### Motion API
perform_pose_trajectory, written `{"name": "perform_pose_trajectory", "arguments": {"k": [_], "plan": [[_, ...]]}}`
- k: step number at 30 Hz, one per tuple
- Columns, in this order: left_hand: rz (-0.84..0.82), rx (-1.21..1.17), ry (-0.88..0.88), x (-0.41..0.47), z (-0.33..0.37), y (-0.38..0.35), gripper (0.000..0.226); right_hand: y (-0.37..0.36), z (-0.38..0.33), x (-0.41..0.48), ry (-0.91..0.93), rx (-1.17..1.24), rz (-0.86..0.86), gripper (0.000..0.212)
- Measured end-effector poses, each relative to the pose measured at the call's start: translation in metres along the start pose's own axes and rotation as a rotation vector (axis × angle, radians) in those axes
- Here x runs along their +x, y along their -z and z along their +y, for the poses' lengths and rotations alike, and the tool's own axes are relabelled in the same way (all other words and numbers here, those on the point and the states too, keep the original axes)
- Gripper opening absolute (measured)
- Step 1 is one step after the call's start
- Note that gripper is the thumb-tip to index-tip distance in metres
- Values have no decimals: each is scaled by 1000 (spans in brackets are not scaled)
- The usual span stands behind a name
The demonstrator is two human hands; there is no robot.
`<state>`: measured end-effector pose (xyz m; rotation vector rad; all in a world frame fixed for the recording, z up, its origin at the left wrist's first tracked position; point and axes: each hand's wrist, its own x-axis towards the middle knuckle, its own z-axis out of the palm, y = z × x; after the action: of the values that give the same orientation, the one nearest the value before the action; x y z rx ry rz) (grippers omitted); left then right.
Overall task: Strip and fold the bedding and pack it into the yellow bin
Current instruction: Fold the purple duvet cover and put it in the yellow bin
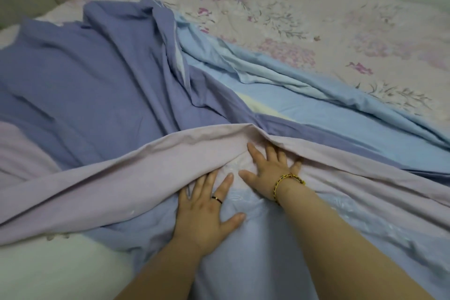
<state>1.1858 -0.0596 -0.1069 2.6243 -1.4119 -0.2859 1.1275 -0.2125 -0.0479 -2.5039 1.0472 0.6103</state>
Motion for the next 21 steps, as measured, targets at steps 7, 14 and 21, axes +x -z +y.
{"name": "perform_pose_trajectory", "arguments": {"k": [7,14,21], "plan": [[-318,-65,-142,-6,-1,50,107,-7,-16,-94,-146,15,-50,63],[-204,110,-365,-91,-144,125,93,-37,-155,-120,-85,37,-79,83],[27,267,71,-115,-331,159,83,-61,-287,-90,140,90,246,97]]}}
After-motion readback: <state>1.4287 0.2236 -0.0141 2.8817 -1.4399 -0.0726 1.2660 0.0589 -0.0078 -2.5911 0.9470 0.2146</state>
